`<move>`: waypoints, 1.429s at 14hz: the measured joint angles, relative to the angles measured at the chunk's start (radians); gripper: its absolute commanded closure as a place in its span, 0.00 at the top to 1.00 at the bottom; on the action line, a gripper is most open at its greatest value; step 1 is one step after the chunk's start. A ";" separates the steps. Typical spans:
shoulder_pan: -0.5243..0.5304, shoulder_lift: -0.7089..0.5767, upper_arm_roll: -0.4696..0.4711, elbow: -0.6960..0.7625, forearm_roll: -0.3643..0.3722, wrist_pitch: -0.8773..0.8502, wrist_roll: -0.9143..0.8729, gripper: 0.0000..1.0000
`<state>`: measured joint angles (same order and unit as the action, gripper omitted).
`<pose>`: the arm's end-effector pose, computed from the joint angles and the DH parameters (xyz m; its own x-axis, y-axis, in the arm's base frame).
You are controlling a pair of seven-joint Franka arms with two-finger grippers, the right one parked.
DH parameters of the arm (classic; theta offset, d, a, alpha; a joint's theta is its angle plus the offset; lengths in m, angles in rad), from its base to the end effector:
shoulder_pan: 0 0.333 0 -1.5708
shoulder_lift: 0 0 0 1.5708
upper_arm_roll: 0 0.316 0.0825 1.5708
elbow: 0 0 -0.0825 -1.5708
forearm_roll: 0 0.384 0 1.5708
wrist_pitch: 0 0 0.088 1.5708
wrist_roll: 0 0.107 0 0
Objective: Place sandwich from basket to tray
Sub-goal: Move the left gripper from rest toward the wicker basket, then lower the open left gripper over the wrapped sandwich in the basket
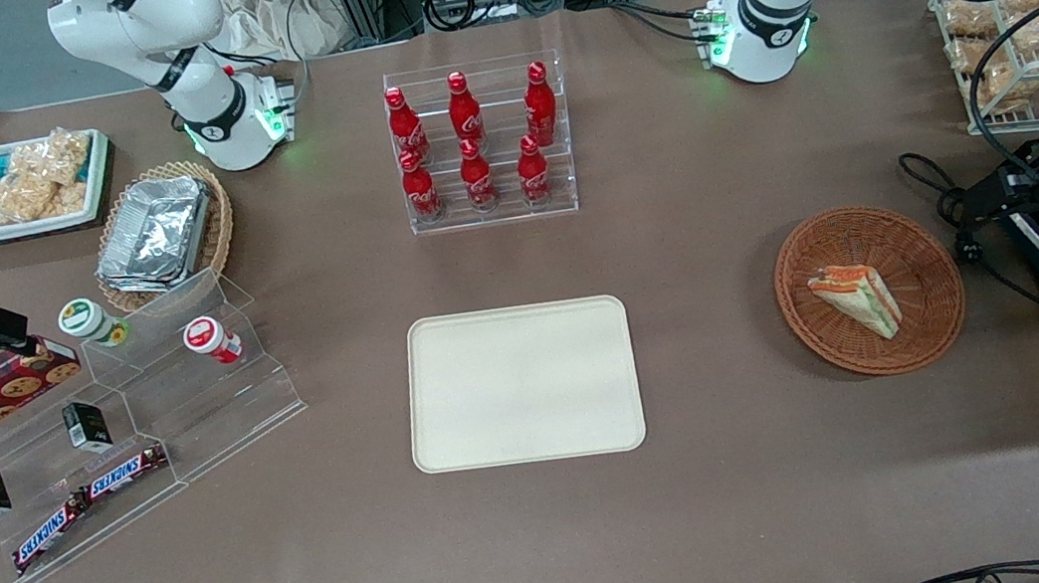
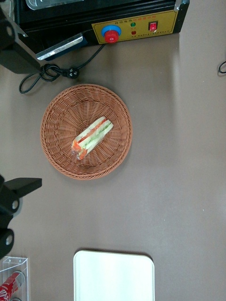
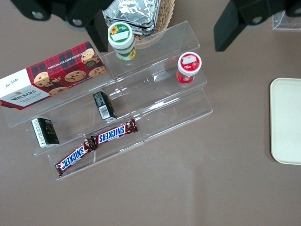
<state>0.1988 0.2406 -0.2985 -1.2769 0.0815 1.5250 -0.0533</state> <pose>0.6204 -0.0275 0.6221 0.9993 -0.0333 0.0182 -0.0331 -0.9994 -0.0103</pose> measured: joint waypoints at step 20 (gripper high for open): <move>0.003 -0.001 0.086 -0.314 0.001 0.118 -0.016 0.99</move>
<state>0.2016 0.2396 -0.2129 -1.5909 0.0829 1.6435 -0.0690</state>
